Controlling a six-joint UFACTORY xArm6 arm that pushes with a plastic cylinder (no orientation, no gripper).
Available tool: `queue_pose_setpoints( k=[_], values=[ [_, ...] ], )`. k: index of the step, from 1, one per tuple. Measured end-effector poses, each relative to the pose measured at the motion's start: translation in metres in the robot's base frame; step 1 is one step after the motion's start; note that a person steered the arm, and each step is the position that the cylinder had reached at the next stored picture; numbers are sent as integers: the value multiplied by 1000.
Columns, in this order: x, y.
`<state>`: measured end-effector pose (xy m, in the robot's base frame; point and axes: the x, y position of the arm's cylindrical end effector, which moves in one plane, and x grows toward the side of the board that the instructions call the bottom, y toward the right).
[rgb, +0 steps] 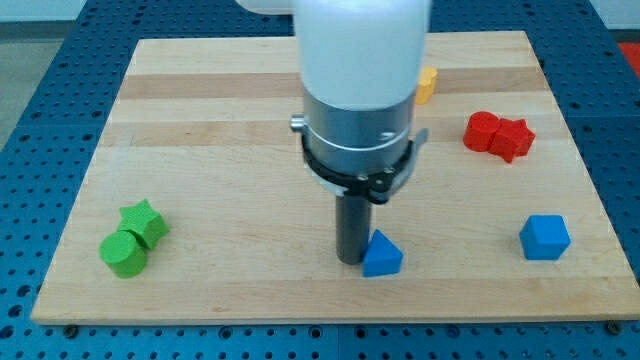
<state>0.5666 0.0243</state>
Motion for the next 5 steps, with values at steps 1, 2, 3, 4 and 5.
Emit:
queue_pose_setpoints(
  k=[1,2,3,4,5],
  values=[
    [17,26],
    [27,44],
    [32,45],
    [51,40],
    [47,41]
  ],
)
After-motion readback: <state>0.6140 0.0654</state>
